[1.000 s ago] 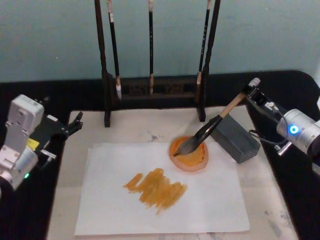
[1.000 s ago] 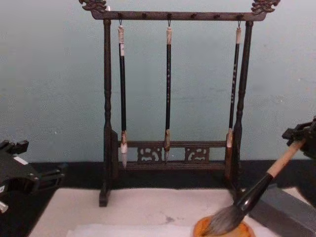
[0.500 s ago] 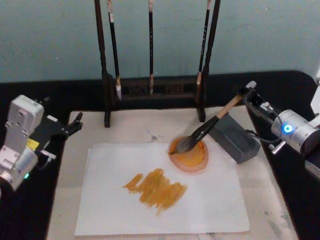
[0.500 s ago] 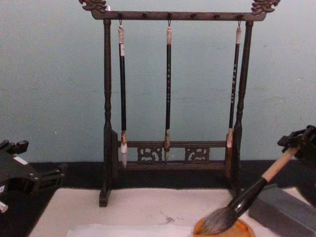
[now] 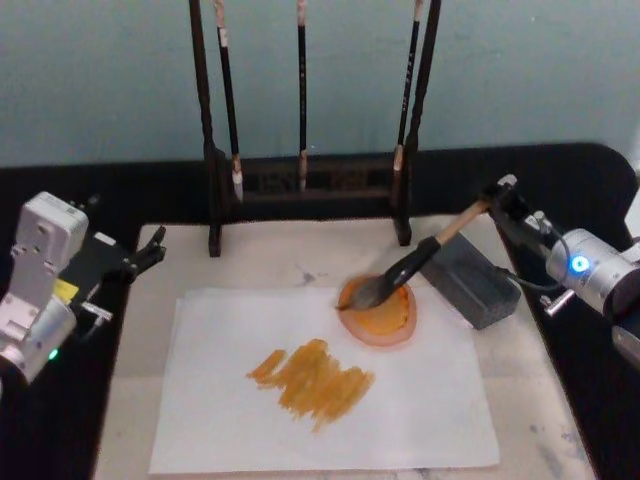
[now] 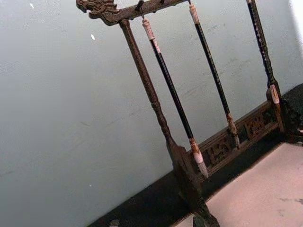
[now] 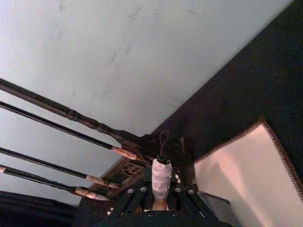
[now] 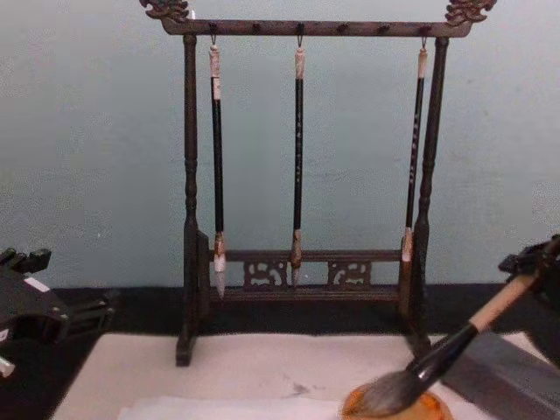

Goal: Pick up the brush from the inkstone, write on the paper, then place the brush back to its original position.

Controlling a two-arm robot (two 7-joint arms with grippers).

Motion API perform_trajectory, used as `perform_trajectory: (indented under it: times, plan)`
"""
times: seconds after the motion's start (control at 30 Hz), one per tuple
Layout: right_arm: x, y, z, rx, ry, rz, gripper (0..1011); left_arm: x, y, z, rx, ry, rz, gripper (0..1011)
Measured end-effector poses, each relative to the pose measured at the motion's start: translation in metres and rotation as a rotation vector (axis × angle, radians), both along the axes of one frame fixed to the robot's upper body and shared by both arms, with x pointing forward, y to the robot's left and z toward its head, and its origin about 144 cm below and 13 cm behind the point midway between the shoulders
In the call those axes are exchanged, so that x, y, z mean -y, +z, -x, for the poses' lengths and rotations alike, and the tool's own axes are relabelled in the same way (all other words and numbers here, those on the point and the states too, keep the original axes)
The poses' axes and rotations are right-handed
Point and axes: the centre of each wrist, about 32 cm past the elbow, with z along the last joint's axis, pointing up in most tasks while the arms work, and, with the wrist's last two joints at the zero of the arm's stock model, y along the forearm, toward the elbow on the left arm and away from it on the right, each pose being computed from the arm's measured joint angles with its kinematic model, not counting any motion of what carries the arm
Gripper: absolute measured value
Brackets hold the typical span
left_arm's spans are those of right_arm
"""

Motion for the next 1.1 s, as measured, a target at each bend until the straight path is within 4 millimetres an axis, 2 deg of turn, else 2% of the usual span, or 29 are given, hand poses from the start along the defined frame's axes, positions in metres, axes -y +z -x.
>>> perform_trajectory:
  times: [0.33,1.1]
  plan:
    - [0.0068,0.0002,-0.0001,-0.035,0.0,0.0,152,0.0,0.0,0.0,0.0,0.0,0.0,1010]
    - [0.0076,-0.0028,-0.0036,-0.088,-0.008,-0.038,153,0.0,0.0,0.0,0.0,0.0,0.0,1010]
